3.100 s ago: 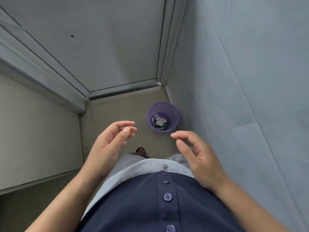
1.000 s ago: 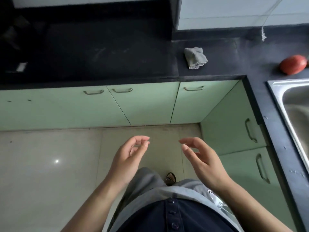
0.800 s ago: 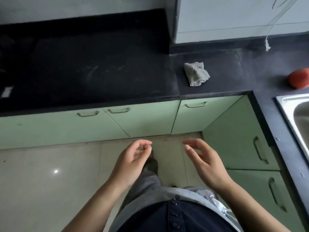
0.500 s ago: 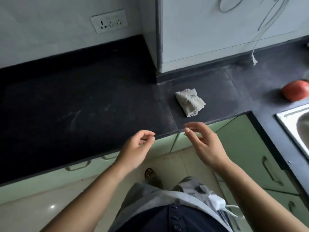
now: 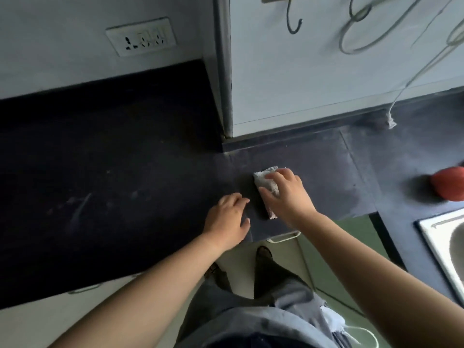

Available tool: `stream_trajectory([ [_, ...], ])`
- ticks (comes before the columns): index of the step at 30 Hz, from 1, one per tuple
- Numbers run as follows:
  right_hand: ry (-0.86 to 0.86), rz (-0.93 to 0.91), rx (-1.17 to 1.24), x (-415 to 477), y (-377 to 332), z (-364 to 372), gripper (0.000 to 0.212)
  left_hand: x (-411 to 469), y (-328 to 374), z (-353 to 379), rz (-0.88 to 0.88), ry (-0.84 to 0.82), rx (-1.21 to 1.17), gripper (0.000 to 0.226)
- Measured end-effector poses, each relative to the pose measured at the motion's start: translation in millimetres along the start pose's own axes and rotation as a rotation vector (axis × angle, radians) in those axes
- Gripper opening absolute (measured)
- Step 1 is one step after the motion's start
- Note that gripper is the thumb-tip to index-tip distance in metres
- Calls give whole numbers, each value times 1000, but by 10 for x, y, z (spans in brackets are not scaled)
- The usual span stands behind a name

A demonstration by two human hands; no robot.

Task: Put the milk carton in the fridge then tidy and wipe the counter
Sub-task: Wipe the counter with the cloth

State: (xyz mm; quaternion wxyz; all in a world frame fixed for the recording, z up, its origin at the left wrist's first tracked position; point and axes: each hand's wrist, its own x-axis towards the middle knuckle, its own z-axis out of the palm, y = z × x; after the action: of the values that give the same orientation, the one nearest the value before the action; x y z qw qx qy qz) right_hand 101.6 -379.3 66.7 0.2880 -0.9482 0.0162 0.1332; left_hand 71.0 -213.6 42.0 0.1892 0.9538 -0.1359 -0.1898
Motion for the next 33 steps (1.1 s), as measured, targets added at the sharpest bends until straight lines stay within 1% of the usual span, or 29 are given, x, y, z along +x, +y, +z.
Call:
stream_trajectory([
  [4, -14, -46, -121, 255, 63, 40, 44, 120, 5, 153, -58, -4, 156, 58],
  [7, -61, -49, -95, 294, 119, 88, 46, 97, -18, 263, -90, -31, 193, 63],
  [9, -66, -77, -102, 263, 171, 121, 47, 64, -13, 294, -100, -42, 185, 64],
  [17, -69, -184, -266, 158, 315, 237, 56, 38, 74, 255, -155, -26, 135, 61],
  [21, -58, -230, -266, 194, 269, 266, 52, -86, 1, 193, -249, 43, 74, 59],
  [23, -70, -254, -249, 183, 199, 305, 50, -207, -111, 138, -296, 87, 45, 58],
  [26, -57, -300, -216, 136, 38, 409, 45, -427, -381, 40, -320, 141, 25, 56],
  [28, -57, -299, -181, 87, -130, 520, 46, -591, -617, -12, -327, 172, 26, 55],
  [31, -40, -296, -138, -9, -458, 785, 47, -863, -1028, -43, -338, 181, 17, 53],
  [33, -36, -285, -163, -92, -713, 1010, 48, -1054, -1299, -53, -311, 170, 36, 52],
])
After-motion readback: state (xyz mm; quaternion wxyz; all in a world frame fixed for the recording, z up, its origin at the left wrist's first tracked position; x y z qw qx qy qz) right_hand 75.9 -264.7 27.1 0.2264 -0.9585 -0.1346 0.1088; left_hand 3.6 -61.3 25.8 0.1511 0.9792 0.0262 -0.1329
